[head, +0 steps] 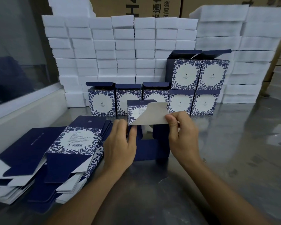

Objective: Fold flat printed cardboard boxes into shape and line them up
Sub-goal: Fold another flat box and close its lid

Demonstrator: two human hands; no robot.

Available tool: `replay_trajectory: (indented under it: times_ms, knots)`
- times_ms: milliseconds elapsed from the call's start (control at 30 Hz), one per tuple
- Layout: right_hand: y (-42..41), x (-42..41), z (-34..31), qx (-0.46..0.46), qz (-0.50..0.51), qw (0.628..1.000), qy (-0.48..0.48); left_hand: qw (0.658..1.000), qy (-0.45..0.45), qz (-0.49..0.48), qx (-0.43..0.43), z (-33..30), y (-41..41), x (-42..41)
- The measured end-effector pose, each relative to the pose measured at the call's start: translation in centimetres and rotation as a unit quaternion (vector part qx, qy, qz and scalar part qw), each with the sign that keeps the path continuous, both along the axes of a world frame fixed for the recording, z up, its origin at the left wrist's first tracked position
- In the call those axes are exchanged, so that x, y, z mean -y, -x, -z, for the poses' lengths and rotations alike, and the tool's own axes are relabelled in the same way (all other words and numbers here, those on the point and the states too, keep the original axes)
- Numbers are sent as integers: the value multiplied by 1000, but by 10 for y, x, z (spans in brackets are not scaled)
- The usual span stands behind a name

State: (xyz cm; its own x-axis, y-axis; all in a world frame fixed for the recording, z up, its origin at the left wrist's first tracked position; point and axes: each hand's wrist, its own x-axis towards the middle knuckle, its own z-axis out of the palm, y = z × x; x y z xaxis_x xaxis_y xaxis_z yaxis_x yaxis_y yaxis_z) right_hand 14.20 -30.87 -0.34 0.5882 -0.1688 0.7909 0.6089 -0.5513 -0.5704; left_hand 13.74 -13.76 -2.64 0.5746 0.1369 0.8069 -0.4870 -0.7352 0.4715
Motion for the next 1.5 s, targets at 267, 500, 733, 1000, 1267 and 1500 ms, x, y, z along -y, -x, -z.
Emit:
replay_trajectory:
  times_ms: [267,500,733,1000,1267,1500]
  knots:
    - [-4,0,4,-24,-11,999,-23,998,-21,33,-45,4,-4,-7]
    - [-10,6,6,-46,-22,999,-20,986,-70,64,-141,14,-16,-11]
    - [-10,9,6,-62,-42,995,-63,949,-232,-1,-213,20,-19,-14]
    - [-10,9,6,-47,-63,995,-60,944,-239,6,-228,20,-19,-14]
    - [-11,10,7,-69,-127,985,-89,990,0,108,-89,6,-4,-6]
    - [-6,8,8,-28,-83,996,-5,996,7,76,36,-1,2,-2]
